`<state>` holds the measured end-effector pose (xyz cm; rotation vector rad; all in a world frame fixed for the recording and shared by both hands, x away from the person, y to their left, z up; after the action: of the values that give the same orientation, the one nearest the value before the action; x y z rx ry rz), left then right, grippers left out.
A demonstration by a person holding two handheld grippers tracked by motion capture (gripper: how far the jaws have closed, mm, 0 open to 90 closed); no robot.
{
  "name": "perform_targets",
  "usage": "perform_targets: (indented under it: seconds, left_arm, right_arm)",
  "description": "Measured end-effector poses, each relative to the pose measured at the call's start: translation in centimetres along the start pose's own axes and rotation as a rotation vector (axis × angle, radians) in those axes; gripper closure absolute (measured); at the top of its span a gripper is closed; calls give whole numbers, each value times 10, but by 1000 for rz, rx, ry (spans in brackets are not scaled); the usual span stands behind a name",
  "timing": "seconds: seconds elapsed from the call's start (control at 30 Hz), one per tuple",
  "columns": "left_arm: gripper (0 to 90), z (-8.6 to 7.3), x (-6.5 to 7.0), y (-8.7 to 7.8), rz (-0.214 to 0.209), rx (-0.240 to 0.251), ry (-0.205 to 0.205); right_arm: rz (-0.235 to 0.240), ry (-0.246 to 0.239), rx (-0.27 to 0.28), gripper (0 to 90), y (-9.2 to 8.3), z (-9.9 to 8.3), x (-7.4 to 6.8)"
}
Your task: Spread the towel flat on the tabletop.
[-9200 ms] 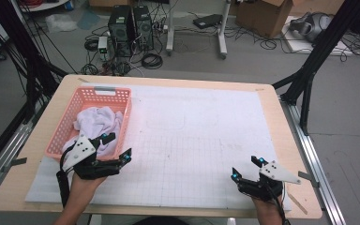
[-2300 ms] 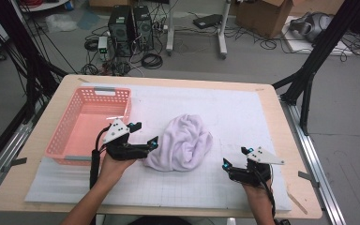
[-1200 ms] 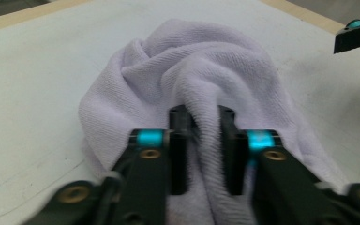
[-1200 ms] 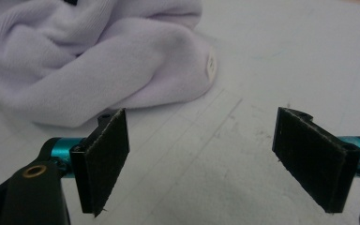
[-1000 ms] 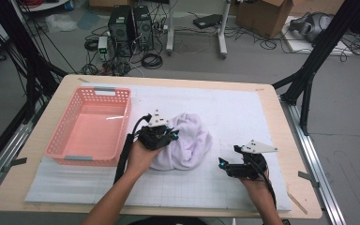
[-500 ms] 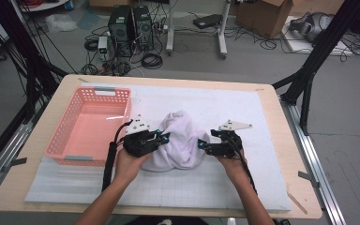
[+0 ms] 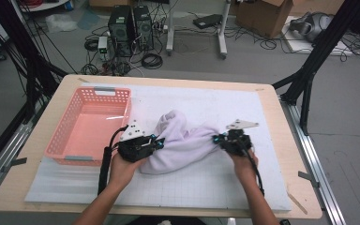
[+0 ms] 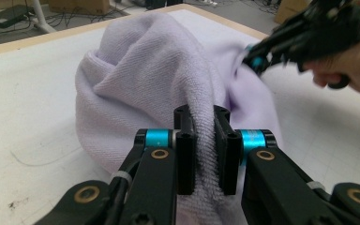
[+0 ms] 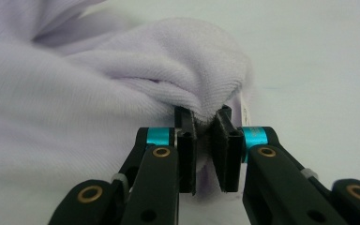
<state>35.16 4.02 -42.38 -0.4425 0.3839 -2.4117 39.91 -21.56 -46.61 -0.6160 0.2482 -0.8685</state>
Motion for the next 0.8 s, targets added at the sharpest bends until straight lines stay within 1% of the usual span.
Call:
perform_targets:
  seconds: [0.03, 0.07, 0.1, 0.17, 0.2, 0.23, 0.3, 0.33, 0.37, 0.4, 0.43, 0.47, 0.5, 0.53, 0.57, 0.6, 0.63, 0.67, 0.73, 0.77, 0.8]
  left_arm:
    - [814, -1, 4, 3, -13, -8, 4]
    - [815, -3, 10, 7, -22, -21, 20]
    - [815, -5, 16, 12, -28, -34, 47]
    - [814, -11, 30, 21, -37, -63, 89]
    - [811, -15, 35, 24, -34, -82, 109]
    - [802, -19, 39, 26, -36, -91, 108]
    - [759, -24, 43, 26, -49, -106, 71]
    - [725, -25, 43, 26, -52, -106, 51]
    - [684, -24, 41, 25, -45, -108, 41]
    - [621, -22, 38, 23, -31, -103, 26]
    - [493, -19, 34, 22, -12, -91, 11]
    - [493, -16, 30, 20, 3, -71, -3]
    - [456, -13, 28, 18, 8, -58, -13]
    - [442, -10, 25, 16, 9, -52, -13]
    - [425, -7, 24, 14, 16, -41, -6]
    - [425, -4, 22, 11, 30, -33, 9]
    - [421, 0, 20, 7, 42, -19, 15]
    - [421, 4, 18, 3, 46, -2, 17]
    - [421, 13, 12, -5, 50, 43, -8]
    - [420, 18, 8, -8, 51, 63, -25]
    - [420, 21, 5, -10, 48, 74, -38]
  right_arm:
    - [-34, 23, 30, 811, -10, 0, 12]
    - [-55, 46, 64, 811, -20, 2, 21]
    - [-81, 50, 88, 811, -30, 4, 27]
    - [-159, -6, 104, 809, -45, 8, 30]
    - [-176, -30, 105, 808, -51, 8, 29]
    - [-161, -34, 101, 806, -56, 7, 27]
    - [-120, -53, 105, 801, -66, 0, 21]
    - [-89, -60, 99, 799, -71, -7, 17]
    - [-66, -74, 86, 797, -76, -15, 14]
    - [-41, -86, 76, 793, -81, -23, 11]
    - [-11, -104, 44, 783, -89, -41, 9]
    - [-11, -104, 44, 783, -89, -41, 9]
    - [-7, -96, 26, 772, -92, -48, 10]
    - [-7, -88, 14, 753, -94, -54, 10]
    - [-23, -89, 8, 709, -96, -57, 12]
    - [-42, -84, 5, 639, -97, -58, 15]
    - [-66, -66, 12, 569, -99, -56, 18]
    - [-85, -38, 38, 510, -102, -52, 22]
    - [-119, 27, 152, 461, -113, -39, 28]
    - [-133, 52, 197, 446, -117, -30, 29]
    - [-136, 53, 217, 443, -119, -22, 29]
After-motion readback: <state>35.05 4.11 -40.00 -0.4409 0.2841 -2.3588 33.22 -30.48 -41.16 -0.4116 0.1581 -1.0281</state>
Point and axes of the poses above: each handheld gripper's, and its own axes: y roughly forward along the jaws, z roughly out of its top, x roughly to its right, the point moved 8 cm from there along y, roughly forward along the jaws, and after that the axes turned 6 degrees about -y, right-handed, at the moved point
